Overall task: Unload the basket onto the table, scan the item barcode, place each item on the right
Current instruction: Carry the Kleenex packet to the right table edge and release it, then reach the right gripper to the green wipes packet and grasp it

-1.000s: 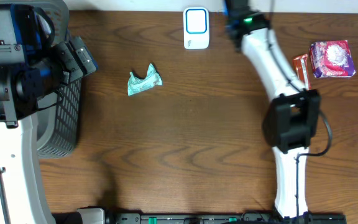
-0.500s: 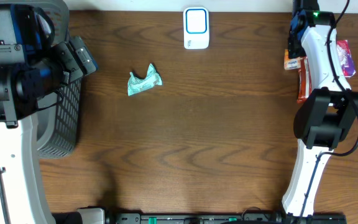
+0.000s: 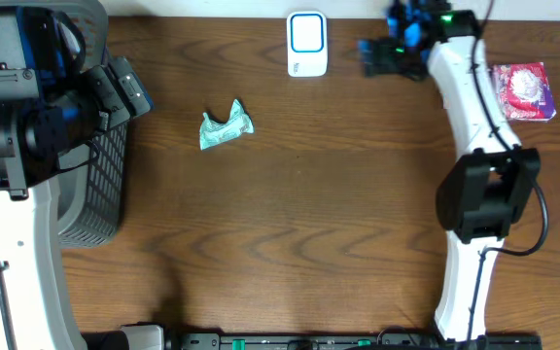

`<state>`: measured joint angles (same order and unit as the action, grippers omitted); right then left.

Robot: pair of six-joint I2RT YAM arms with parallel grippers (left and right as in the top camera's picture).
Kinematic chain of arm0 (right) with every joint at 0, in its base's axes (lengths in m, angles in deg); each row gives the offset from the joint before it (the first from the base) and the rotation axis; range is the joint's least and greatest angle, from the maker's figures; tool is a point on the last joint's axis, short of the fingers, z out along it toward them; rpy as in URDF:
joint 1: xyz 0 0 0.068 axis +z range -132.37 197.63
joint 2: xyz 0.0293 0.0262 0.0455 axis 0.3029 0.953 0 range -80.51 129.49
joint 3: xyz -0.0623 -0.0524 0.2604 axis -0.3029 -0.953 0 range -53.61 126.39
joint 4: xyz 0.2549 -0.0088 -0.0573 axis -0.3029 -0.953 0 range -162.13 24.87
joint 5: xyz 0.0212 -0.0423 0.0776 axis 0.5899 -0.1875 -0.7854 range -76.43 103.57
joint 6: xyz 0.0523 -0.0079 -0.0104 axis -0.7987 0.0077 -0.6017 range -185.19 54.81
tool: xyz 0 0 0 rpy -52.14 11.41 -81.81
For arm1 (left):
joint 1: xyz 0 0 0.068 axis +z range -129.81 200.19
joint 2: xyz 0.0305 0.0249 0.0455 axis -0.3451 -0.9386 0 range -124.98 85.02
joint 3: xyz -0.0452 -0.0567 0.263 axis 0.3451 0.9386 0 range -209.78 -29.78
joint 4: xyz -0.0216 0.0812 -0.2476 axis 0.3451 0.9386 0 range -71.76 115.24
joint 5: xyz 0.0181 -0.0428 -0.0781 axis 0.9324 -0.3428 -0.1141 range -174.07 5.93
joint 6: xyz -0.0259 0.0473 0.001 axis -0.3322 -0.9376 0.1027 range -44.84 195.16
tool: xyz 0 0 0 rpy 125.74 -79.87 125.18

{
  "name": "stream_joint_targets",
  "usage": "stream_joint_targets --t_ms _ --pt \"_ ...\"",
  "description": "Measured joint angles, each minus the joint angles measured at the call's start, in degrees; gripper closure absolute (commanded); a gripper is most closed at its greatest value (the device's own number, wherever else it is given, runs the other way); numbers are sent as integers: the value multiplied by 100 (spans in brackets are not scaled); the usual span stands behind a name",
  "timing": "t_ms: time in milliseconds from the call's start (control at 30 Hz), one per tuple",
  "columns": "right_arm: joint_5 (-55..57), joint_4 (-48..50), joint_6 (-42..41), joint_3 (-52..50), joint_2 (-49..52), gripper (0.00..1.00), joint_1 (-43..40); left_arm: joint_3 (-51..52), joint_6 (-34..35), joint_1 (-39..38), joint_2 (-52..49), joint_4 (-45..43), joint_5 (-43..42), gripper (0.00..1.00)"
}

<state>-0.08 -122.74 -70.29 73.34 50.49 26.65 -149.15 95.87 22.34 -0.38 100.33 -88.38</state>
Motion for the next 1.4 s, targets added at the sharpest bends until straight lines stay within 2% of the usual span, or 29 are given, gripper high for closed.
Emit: stream_joint_targets --t_ms 200,267,367,500,567,633,700,867,1233,1333,1400 --pt "-1110 909 -1281 0 184 4 955 0 0 0 0 -2 0 2" --pt "-1266 1290 -1694 0 354 11 1279 0 0 0 0 -2 0 2" --pt "-1362 1902 -2164 -2 656 16 1725 0 0 0 0 -2 0 2" --pt "-1036 2439 -2629 -13 909 30 2271 0 0 0 0 -2 0 2" --pt "-730 2610 -2774 -17 914 43 2474 0 0 0 0 -2 0 2" --pt "-315 2704 -2968 -15 909 52 2660 0 0 0 0 -2 0 2" --pt "149 2702 -3121 -17 914 61 2824 0 0 0 0 -2 0 2" --pt "997 2308 -3233 -17 925 73 3112 0 0 0 0 -2 0 2" --pt "1692 498 -3187 -17 975 75 3248 0 0 0 0 -2 0 2" --pt "1720 612 -3143 -17 973 81 3248 0 0 0 0 -2 0 2" --pt "1733 911 -3106 -17 973 91 3248 0 0 0 0 -2 0 2"
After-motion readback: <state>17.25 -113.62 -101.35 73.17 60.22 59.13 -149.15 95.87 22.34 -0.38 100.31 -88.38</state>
